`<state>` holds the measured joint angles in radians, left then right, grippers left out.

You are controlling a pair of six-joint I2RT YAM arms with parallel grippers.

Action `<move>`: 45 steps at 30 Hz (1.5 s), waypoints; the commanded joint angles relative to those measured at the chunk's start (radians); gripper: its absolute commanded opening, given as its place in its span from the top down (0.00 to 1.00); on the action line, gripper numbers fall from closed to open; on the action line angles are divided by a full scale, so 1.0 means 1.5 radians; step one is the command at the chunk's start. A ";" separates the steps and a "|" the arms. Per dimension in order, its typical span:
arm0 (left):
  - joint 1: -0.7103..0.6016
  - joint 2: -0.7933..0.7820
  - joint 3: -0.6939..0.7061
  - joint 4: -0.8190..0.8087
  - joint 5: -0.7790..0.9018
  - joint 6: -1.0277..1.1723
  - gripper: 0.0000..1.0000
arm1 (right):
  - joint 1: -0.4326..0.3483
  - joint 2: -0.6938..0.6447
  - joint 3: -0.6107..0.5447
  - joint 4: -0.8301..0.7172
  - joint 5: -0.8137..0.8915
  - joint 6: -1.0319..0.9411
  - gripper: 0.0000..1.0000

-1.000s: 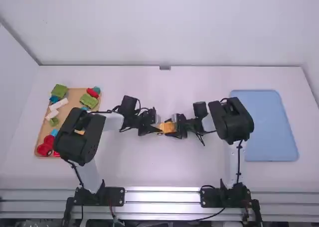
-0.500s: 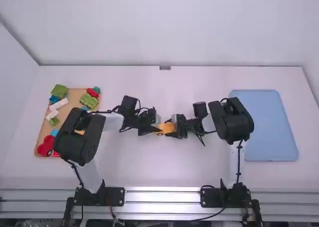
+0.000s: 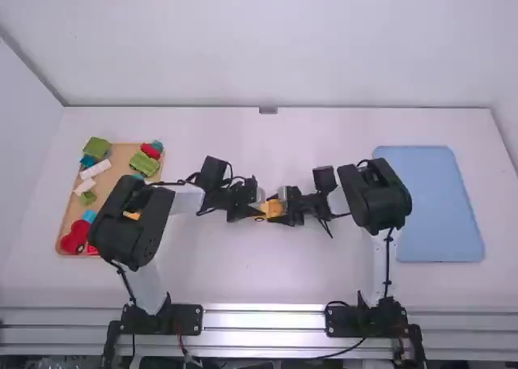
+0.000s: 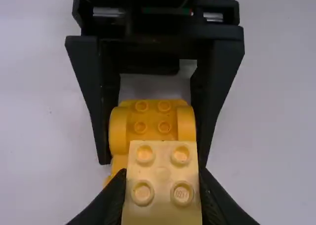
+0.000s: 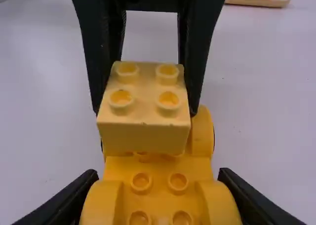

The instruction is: Assemble lego blocks to make yellow taxi

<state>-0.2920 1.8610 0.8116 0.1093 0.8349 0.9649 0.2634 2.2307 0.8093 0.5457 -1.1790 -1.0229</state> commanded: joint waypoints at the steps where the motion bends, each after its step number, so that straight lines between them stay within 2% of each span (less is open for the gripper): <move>1: -0.003 0.006 -0.005 -0.005 -0.007 -0.010 0.98 | 0.003 0.010 -0.008 -0.003 -0.002 0.001 0.45; 4: -0.006 0.006 -0.005 -0.001 -0.045 -0.022 0.98 | 0.003 0.010 -0.008 -0.003 -0.002 0.000 0.45; 16: -0.006 0.006 -0.005 -0.002 -0.044 -0.022 0.98 | 0.003 0.010 -0.008 -0.004 -0.002 0.001 0.44; 21: -0.006 0.006 -0.005 -0.003 -0.044 -0.022 0.86 | 0.003 0.010 -0.008 -0.004 -0.002 0.001 0.44; 30: -0.003 0.006 -0.005 -0.002 -0.044 -0.022 0.81 | 0.003 0.010 -0.008 -0.004 -0.002 0.001 0.42; 35: -0.007 0.006 -0.005 -0.002 -0.044 -0.022 0.71 | 0.004 0.010 -0.008 -0.004 -0.002 0.001 0.42; 45: -0.004 0.006 -0.005 -0.002 -0.043 -0.023 0.64 | 0.003 0.010 -0.008 -0.005 -0.002 0.000 0.42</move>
<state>-0.2932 1.8610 0.8116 0.1173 0.7841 0.9382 0.2661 2.2311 0.8097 0.5453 -1.1793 -1.0225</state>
